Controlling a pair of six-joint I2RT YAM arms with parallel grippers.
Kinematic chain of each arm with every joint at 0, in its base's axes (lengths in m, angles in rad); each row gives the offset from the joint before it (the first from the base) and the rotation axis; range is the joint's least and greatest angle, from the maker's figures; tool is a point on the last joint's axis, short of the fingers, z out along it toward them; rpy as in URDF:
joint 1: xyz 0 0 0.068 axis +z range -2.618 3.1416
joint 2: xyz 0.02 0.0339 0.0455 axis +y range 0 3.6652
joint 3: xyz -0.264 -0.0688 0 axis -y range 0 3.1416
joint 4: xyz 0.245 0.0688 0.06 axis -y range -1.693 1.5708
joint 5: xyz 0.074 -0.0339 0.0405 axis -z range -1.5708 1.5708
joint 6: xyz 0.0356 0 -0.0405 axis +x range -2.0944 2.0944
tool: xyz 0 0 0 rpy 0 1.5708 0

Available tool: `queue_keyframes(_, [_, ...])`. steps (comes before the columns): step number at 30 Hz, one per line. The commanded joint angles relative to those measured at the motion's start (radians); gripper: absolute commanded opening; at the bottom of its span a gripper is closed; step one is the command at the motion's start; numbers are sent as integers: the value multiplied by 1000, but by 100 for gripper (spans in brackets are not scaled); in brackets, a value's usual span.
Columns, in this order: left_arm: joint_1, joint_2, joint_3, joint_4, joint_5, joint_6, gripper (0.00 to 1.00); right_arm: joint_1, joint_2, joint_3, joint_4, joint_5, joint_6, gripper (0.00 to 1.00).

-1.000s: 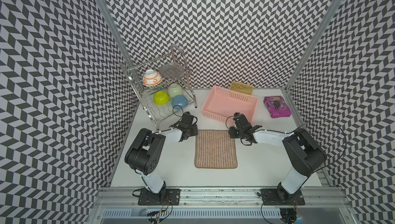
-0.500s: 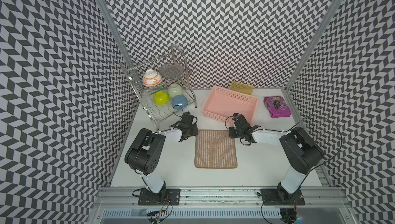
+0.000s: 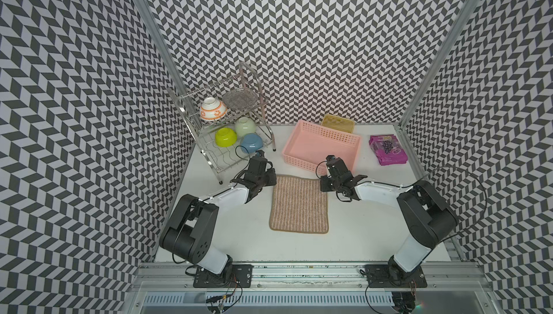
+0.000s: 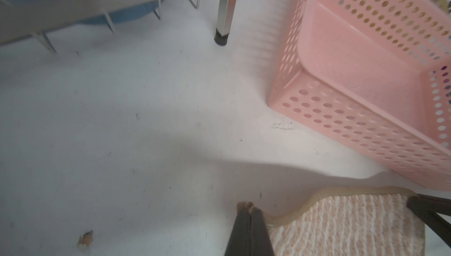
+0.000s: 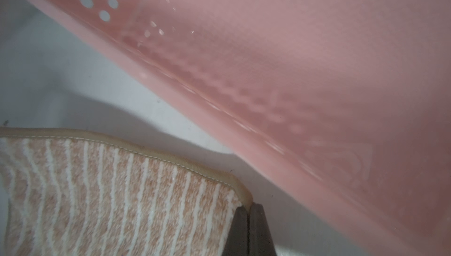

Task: Fold the square dishcloth
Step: Fold the cleaning item at the center of the board.

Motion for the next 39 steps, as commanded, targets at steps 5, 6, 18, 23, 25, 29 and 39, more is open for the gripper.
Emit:
queue_keyframes(5, [3,-172,-100,117,-15,0,0,21,-165,-80,135,2,-26,0])
queue_keyframes(6, [3,-194,-116,122,-22,-2,0,21,-177,-97,146,-2,-29,0])
queue_keyframes(18, [3,-437,-330,159,-30,-79,0,47,-361,-249,199,-71,-14,0])
queue_keyframes(23, [2,-512,-407,137,-12,-129,0,74,-428,-318,192,-118,26,0])
queue_keyframes(25, [3,-537,-438,139,1,-150,0,93,-444,-343,193,-132,46,0])
queue_keyframes(29, [3,-571,-494,148,30,-188,0,123,-463,-393,204,-146,85,0])
queue_keyframes(39, [1,-690,-604,88,92,-244,0,147,-492,-463,202,-146,140,0])
